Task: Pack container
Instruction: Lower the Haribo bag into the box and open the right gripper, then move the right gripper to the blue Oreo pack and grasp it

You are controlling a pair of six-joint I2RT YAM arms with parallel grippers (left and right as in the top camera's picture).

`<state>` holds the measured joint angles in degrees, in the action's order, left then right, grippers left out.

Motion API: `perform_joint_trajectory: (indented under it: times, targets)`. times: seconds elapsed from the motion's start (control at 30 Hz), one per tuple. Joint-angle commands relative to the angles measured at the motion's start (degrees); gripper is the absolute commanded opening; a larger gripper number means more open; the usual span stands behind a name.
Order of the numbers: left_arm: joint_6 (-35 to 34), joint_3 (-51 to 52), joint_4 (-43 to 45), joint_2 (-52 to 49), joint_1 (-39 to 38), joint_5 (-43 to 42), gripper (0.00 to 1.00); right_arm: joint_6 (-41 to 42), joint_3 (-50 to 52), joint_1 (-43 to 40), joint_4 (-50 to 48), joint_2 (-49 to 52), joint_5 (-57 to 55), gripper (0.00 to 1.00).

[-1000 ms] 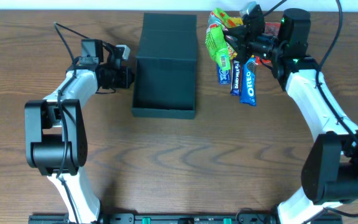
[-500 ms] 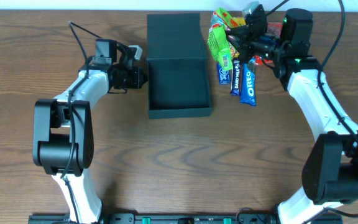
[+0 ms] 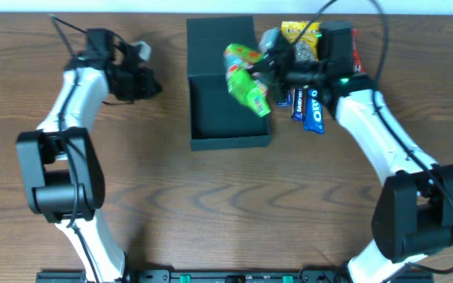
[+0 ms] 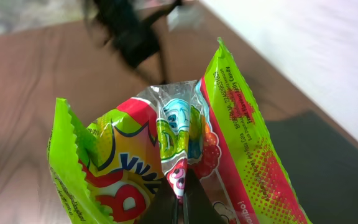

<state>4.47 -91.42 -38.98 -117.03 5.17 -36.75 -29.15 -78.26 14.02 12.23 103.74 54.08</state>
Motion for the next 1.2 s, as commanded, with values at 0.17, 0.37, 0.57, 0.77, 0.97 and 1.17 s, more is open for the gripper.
perform_joint_trajectory:
  times: [0.17,0.37,0.57,0.77,0.97,1.17]
  targets:
    - [8.0,-15.3,-8.7,-0.2,6.7,-0.4,0.06,-19.8,-0.7,10.5,7.1,-1.1,-15.4,0.01]
    - [8.5,-18.3,-8.7,-0.2,7.9,-2.1,0.06,-25.7,-0.7,13.8,7.5,2.4,-27.8,0.01]
    - [8.4,-18.3,-8.9,-0.2,7.9,-2.3,0.06,-26.2,-0.7,13.8,4.3,5.4,-27.5,0.01]
    - [8.4,-18.3,-9.8,-0.2,7.9,-2.3,0.06,-22.3,-0.7,15.1,3.8,5.5,-25.4,0.47]
    - [8.5,-18.3,-11.6,-0.2,7.9,-3.6,0.06,-6.5,-0.7,14.6,-1.6,1.8,-26.1,0.99]
    - [8.4,-18.3,-12.3,-0.2,7.9,-3.8,0.06,-2.5,-0.7,11.5,-4.3,-6.2,-30.7,0.99]
